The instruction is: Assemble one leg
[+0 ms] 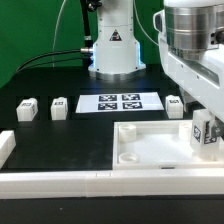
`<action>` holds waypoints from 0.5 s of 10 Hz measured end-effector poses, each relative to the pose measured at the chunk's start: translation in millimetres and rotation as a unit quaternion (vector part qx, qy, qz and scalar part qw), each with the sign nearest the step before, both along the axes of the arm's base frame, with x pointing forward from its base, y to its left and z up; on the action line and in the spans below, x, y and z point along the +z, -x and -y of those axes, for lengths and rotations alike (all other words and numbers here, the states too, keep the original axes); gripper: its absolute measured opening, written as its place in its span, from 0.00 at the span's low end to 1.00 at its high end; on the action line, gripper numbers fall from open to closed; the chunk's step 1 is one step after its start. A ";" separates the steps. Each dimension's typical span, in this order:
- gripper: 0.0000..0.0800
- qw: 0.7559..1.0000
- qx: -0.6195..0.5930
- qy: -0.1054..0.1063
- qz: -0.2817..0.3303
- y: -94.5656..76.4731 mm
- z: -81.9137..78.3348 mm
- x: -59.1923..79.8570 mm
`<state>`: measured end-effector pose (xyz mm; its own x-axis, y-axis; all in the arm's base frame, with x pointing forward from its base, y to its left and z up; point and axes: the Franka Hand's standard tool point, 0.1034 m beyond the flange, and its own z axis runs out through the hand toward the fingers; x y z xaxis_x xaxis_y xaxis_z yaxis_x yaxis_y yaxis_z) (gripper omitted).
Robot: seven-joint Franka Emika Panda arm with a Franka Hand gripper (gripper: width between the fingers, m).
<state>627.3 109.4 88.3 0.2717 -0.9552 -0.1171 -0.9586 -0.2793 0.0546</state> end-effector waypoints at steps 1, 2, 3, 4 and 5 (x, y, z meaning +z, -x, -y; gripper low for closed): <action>0.78 0.999 0.044 -0.001 0.003 0.8 -2.2 -1.0; 0.81 0.995 0.104 -0.006 0.007 2.6 -7.8 -2.7; 0.81 0.985 0.170 -0.011 0.012 3.7 -10.4 -4.1; 0.81 0.974 0.226 -0.016 0.016 4.6 -12.4 -4.9; 0.81 0.958 0.284 -0.021 0.021 4.4 -13.3 -4.5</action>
Offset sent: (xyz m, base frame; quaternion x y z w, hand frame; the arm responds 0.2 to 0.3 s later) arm 0.0004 -0.0001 -0.0053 -0.0329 0.0362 -0.2529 0.9663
